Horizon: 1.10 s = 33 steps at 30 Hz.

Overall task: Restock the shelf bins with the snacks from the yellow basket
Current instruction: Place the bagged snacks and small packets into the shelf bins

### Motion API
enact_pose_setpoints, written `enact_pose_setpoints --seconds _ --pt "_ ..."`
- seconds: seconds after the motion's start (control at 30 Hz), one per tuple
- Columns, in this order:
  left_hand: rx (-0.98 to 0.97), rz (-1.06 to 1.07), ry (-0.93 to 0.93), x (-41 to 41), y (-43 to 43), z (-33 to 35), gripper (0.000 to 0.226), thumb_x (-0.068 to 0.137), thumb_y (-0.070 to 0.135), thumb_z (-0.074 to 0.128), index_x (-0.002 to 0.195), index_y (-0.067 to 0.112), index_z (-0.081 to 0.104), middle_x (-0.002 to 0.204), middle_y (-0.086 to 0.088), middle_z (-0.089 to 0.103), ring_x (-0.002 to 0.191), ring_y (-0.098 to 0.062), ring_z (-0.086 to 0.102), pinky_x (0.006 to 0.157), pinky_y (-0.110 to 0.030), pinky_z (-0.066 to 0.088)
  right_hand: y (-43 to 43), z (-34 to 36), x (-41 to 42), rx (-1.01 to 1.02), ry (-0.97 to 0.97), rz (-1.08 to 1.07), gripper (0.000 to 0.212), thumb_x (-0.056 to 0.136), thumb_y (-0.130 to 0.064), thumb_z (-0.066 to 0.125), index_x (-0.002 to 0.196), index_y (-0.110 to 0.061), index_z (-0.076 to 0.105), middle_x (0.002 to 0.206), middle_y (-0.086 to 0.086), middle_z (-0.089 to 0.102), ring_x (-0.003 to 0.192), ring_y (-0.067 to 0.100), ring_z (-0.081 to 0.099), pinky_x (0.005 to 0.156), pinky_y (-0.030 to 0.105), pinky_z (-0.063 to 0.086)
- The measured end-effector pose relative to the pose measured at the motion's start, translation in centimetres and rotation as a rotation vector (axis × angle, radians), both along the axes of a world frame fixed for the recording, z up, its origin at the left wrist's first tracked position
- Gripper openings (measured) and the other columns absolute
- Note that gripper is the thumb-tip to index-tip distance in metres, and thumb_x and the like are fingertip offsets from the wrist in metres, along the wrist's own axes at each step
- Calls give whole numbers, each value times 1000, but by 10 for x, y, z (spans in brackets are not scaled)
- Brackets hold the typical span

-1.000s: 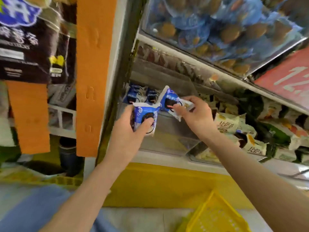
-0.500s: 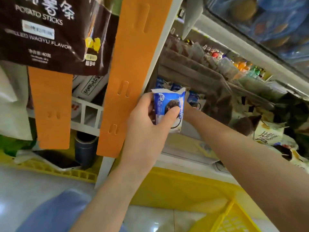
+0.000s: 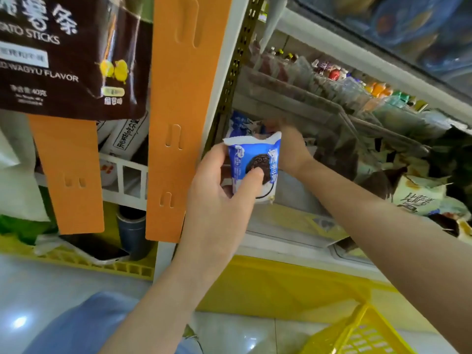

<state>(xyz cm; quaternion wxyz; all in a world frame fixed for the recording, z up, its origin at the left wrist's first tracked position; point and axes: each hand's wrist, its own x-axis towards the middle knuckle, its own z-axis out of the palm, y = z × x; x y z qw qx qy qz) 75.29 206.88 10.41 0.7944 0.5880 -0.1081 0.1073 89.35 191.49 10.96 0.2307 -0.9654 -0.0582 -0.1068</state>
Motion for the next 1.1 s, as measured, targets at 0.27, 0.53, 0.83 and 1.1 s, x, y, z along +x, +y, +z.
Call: enact_pose_setpoints --seconds 0.27,0.53,0.83,1.1 --pt "51 -130 35 -1 -24 -7 28 89 16 59 113 27 53 108 10 64 99 2 60 83 -14 48 -7 27 -136 746 102 173 25 99 -26 40 93 -20 64 88 -6 69 82 4 64 75 17 52" --pt "222 -336 -50 -18 -39 -7 31 94 12 49 121 26 47 109 13 59 97 5 57 85 -14 46 -34 34 -189 708 183 194 38 63 -29 69 100 -23 60 95 -4 72 88 5 67 79 19 52" --pt "1061 140 -356 0 -25 -14 29 95 24 45 121 17 54 114 0 59 105 -14 53 90 -29 37 -72 43 -134 563 36 -140 35 81 -22 69 111 -12 52 95 3 69 86 15 65 76 27 53" --pt "1217 192 -469 3 -25 -21 31 94 27 35 86 17 64 73 2 66 67 -16 57 68 -29 36 -60 12 -28 -221 34 -83 39 86 -18 65 122 -7 57 116 14 61 104 28 57 85 30 42"
